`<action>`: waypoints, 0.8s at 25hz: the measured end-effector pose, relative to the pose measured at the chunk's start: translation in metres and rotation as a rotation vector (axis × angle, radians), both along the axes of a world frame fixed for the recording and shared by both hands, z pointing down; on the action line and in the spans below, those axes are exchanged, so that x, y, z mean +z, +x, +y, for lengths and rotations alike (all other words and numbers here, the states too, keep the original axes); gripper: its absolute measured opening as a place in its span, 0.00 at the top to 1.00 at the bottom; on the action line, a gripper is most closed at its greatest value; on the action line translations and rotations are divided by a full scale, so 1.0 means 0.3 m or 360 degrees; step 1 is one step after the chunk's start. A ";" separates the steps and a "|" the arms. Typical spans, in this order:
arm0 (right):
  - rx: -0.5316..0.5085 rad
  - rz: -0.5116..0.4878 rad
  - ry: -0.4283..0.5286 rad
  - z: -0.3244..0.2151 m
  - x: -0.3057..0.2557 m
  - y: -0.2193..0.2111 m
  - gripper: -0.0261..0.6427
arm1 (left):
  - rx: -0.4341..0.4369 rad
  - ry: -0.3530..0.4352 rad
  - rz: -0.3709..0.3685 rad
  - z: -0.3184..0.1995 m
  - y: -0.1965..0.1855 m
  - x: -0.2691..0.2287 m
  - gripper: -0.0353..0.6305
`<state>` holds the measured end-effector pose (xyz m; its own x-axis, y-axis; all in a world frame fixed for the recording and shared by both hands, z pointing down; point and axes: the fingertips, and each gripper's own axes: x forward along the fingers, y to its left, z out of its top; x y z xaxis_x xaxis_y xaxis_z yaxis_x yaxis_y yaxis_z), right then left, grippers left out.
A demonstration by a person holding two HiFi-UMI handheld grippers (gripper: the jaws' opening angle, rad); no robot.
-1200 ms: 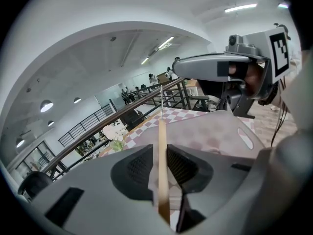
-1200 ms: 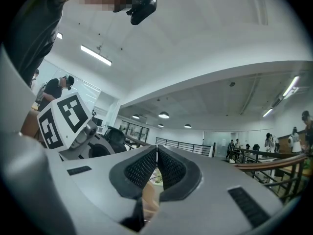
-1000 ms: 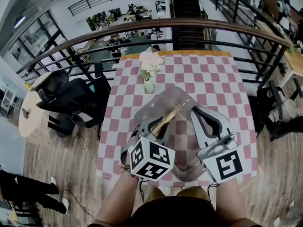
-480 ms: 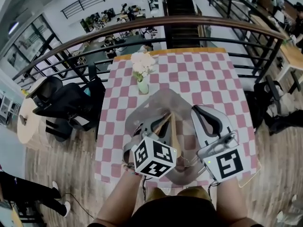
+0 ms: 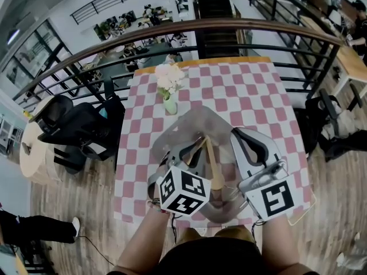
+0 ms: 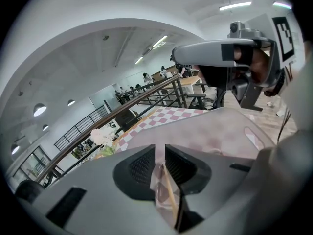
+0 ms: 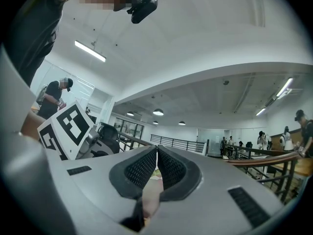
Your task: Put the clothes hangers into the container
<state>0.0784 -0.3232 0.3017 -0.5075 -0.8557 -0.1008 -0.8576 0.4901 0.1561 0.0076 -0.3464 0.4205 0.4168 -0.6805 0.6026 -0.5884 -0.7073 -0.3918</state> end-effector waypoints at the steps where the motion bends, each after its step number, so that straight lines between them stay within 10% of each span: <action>1: 0.0000 -0.0001 -0.0002 0.000 -0.001 -0.002 0.91 | 0.0001 0.0000 0.0006 0.001 0.000 -0.004 0.85; 20: 0.0026 -0.0007 0.0014 0.022 -0.013 0.022 0.91 | 0.0094 0.0041 0.0061 0.027 0.092 -0.059 0.85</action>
<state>0.0850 -0.3167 0.2979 -0.4932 -0.8628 -0.1107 -0.8660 0.4749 0.1564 0.0353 -0.3383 0.4029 0.4790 -0.6692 0.5681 -0.5609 -0.7312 -0.3883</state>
